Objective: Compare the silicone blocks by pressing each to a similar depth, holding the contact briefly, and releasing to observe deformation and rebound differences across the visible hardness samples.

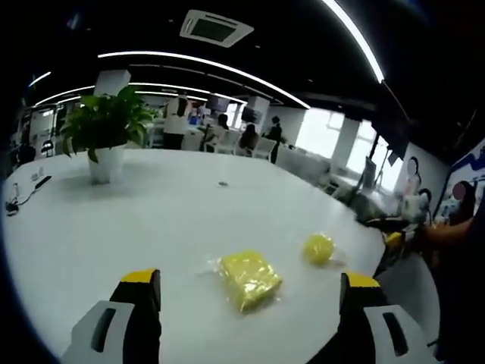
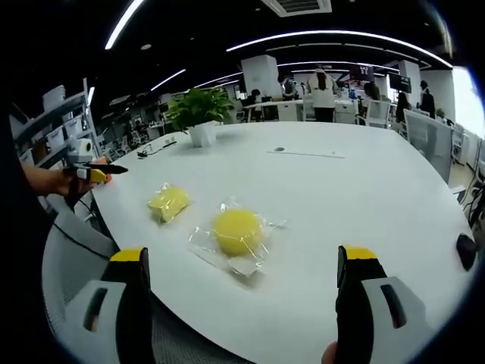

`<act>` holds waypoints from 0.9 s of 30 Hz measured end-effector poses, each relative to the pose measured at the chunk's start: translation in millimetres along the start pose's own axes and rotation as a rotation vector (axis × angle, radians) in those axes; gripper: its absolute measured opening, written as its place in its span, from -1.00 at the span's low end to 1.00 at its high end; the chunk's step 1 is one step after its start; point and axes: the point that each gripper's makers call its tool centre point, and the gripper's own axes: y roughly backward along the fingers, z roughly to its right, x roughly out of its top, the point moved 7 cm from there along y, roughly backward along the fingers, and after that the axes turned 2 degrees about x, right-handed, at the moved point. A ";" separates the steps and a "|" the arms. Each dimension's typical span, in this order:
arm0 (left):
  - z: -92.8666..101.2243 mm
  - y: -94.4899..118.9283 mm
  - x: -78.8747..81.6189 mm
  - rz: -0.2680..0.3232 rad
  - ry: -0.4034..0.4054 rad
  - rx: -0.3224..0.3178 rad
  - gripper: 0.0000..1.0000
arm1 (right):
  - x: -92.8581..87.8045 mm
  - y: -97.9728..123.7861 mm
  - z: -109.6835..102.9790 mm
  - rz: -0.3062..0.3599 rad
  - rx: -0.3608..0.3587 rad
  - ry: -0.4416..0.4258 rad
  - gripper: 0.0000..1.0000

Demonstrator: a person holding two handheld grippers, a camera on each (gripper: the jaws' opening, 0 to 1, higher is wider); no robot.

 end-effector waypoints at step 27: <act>-9.7 0.5 3.7 0.026 0.074 0.018 1.00 | -4.0 -2.3 -3.1 -0.004 0.004 -0.017 0.93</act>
